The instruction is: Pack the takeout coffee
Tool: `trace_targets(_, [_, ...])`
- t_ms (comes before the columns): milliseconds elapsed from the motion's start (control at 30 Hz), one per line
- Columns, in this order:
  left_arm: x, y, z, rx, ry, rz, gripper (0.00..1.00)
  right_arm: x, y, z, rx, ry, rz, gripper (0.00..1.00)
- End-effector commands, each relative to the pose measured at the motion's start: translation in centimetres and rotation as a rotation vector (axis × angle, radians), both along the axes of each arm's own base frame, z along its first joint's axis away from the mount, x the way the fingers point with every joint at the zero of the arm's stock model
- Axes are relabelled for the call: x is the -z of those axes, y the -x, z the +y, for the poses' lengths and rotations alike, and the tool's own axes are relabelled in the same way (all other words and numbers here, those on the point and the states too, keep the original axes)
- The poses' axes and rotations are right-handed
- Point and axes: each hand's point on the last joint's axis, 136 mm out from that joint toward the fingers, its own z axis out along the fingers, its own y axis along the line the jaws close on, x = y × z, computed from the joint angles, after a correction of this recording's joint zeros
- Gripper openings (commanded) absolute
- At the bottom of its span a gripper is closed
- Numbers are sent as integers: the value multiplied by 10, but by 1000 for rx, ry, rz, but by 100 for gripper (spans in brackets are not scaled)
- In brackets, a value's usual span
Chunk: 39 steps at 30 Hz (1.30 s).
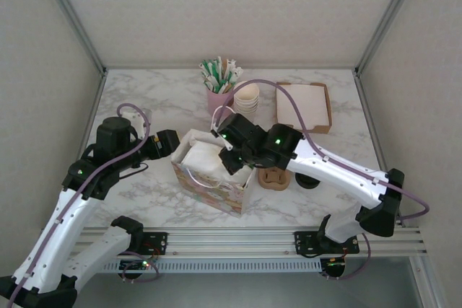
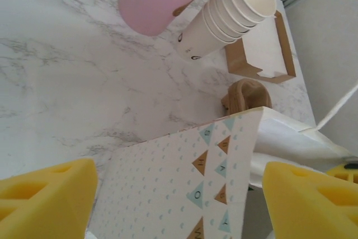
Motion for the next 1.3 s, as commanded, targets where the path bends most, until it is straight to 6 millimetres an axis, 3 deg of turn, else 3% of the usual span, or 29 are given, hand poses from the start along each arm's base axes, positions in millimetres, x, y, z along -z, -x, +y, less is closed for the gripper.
trace_targets(0, [3,-1,10,-40,-52,-2,77,-1,0,-4,-52,92,-62,0])
trace_targets(100, [3,-2,12,-52,-61,-1,77,2,-3,-3,-62,134,-82,1])
trace_targets(333, [4,-3,24,-109,-106,6,77,-2,-3,6,-104,122,-100,18])
trace_targets(400, [3,-3,28,-124,-120,1,77,-9,-1,8,-113,97,-101,28])
trace_targets(467, [0,-4,32,-141,-128,-8,77,-22,0,9,-118,53,-116,35])
trace_targets(767, [-33,-4,38,-162,-111,-134,79,-89,-1,-2,-67,-150,-233,49])
trace_targets(1000, [-71,-7,40,-167,-94,-260,82,-158,-5,-34,3,-384,-461,65])
trace_targets(1067, [-81,-10,46,-211,-88,-307,88,-180,-6,-51,44,-457,-549,69])
trace_targets(1133, [-87,-13,52,-250,-84,-354,100,-194,-8,-69,96,-508,-628,75])
trace_targets(1267, [-85,-19,69,-350,-107,-415,100,-197,-11,-101,154,-496,-764,83])
